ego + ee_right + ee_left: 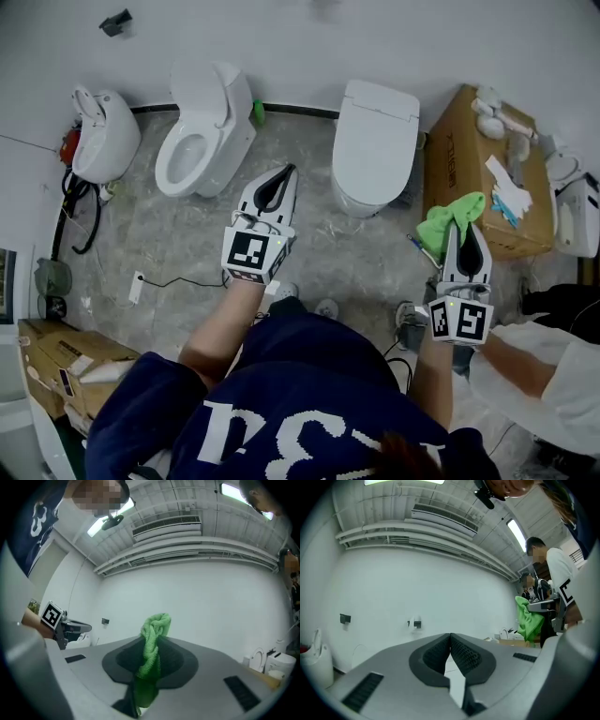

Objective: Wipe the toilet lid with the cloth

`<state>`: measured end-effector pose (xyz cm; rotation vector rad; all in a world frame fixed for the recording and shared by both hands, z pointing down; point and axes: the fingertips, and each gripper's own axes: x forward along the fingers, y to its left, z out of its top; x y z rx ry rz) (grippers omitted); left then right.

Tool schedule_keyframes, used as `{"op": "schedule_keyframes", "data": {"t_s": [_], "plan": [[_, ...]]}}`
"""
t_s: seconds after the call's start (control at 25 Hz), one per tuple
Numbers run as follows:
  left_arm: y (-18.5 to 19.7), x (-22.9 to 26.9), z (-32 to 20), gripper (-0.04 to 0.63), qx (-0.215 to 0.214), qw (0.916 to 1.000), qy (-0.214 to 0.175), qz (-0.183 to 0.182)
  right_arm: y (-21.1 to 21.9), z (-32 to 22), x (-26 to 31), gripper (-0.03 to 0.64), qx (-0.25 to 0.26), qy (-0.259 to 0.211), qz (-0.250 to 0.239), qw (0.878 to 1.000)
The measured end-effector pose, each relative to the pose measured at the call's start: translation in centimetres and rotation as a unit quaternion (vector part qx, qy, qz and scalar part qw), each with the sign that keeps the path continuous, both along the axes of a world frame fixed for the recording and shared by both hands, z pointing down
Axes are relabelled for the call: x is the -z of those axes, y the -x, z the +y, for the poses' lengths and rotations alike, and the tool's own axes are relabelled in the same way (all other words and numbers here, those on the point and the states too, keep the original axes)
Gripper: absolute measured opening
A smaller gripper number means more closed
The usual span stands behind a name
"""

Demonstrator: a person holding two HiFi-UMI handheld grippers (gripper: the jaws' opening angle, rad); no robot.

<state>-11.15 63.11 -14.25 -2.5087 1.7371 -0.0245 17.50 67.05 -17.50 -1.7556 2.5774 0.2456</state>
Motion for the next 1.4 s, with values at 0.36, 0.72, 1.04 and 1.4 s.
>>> {"op": "schedule_keyframes", "data": {"t_s": [0.36, 0.72, 1.04, 1.4], "plan": [[-0.8, 0.2, -1.2, 0.020, 0.011, 0.9999, 0.003, -0.005, -1.8, -1.5, -0.2, 0.091, 0.001, 0.000, -0.010, 1.000], [0.0, -1.2, -8.7, 0.019, 0.003, 0.9999, 0.011, 0.006, 0.1, -8.1, -1.1, 0.089, 0.005, 0.007, -0.010, 1.000], [2.3, -1.7, -22.2, 0.020, -0.021, 0.9997, 0.009, 0.006, 4.1, -21.3, -1.1, 0.089, -0.001, 0.005, -0.009, 1.000], [2.6, -2.0, -36.9, 0.020, -0.058, 0.9981, 0.017, -0.007, 5.6, -33.8, -1.5, 0.091, -0.026, 0.016, -0.021, 0.999]]}}
